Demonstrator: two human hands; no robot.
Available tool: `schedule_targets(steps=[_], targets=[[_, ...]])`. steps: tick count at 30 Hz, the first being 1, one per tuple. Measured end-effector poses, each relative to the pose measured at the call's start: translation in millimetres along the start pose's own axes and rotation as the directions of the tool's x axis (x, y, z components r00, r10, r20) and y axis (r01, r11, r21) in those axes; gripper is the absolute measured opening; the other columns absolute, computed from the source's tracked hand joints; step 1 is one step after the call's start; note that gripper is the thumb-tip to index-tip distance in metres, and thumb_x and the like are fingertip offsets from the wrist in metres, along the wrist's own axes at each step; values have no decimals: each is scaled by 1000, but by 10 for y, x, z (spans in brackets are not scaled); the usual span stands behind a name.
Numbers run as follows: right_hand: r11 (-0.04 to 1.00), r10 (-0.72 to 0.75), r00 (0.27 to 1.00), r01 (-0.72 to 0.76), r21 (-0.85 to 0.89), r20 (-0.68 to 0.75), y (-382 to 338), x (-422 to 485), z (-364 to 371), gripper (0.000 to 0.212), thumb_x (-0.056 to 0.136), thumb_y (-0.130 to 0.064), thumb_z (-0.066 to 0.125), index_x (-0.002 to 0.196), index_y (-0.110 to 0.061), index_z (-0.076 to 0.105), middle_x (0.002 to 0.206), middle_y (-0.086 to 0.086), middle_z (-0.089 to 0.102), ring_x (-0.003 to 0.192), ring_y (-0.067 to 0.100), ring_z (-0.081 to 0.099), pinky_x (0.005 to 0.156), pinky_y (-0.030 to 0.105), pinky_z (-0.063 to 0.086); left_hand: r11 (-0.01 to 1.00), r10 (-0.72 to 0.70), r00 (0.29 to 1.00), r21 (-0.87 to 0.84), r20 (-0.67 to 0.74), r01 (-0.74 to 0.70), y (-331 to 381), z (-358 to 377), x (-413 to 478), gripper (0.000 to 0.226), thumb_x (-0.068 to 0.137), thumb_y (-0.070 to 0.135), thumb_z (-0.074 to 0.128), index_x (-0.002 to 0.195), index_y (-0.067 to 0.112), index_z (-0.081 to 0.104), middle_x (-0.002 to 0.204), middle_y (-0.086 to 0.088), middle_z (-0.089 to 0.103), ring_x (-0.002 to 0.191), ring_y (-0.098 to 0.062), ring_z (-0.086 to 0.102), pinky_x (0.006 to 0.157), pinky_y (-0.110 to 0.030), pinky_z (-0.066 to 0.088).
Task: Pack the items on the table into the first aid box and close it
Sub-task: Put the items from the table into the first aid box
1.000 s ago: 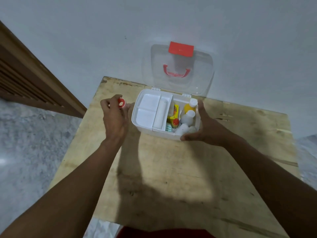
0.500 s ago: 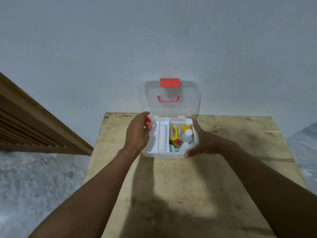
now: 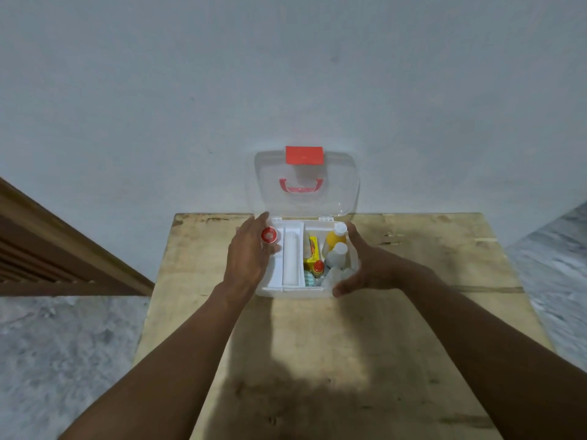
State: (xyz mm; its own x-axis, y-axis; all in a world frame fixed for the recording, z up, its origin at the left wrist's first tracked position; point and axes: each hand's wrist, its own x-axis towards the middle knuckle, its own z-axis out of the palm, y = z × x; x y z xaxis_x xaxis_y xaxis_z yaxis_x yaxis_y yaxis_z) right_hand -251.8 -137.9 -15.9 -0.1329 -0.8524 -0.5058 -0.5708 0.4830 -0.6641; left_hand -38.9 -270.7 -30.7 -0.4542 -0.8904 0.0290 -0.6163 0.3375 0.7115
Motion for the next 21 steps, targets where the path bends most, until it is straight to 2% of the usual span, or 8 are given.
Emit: schedule_targets(steps=[2,4,7,9,12,16,19,21], targets=[[1000,-3,1000,3,6,4,15,3,6,143,56,-38,93,148,-44,-16,146,-11,37,129,20,43,104,33,42,1000,-6,1000,12,16,6,-6,-23,-16,68,84,18,77,146,15,48,143,-11,54,135,-30,46,111,-45,38],[1000,-7,1000,7,6,7,14,2,0,143,56,-39,93,148,-44,-16,145,-13,37,129,20,43,105,34,41,1000,5,1000,11,14,-5,14,-48,-32,71,84,20,77,148,15,45,145,-11,52,134,-29,46,109,-38,39],[1000,-25,1000,25,6,9,13,5,-5,141,57,-38,93,148,-45,-15,144,-13,35,129,19,43,105,33,41,998,63,997,10,-39,-63,8,-56,-98,66,88,21,73,147,13,45,146,-9,50,132,-25,48,103,-27,38],[1000,-21,1000,21,8,12,31,6,4,140,61,-35,92,148,-42,-17,143,-15,31,126,14,39,102,29,39,997,80,993,-8,-82,-81,-34,-38,-181,60,92,24,69,146,13,46,145,-7,51,130,-22,49,102,-28,41],[1000,-21,1000,21,23,8,32,-13,13,142,59,-36,93,148,-44,-17,144,-19,28,131,14,38,104,30,39,993,58,987,-89,-147,-72,-16,-23,-327,47,98,31,60,142,18,52,135,0,60,120,-14,55,99,-30,47],[999,-33,999,34,27,-10,33,-34,-7,136,64,-29,92,151,-37,-13,138,-22,24,127,8,35,95,23,37,993,72,972,-74,-222,-90,126,-70,-386,30,100,26,56,124,9,64,110,-2,68,98,-21,63,85,-31,50],[998,-48,999,49,45,-7,59,-16,6,135,63,-26,92,150,-40,-11,138,-24,24,126,7,36,93,21,37,987,123,978,-80,-166,-138,132,-71,-443,34,92,17,61,123,6,56,106,1,54,95,-18,55,81,-26,45],[997,-53,999,54,49,-9,54,-2,28,137,59,-31,94,148,-45,-10,140,-23,28,129,10,38,94,22,41,986,146,980,-64,-136,-156,81,-55,-475,41,84,14,53,122,1,47,111,-4,44,97,-16,49,82,-21,43]])
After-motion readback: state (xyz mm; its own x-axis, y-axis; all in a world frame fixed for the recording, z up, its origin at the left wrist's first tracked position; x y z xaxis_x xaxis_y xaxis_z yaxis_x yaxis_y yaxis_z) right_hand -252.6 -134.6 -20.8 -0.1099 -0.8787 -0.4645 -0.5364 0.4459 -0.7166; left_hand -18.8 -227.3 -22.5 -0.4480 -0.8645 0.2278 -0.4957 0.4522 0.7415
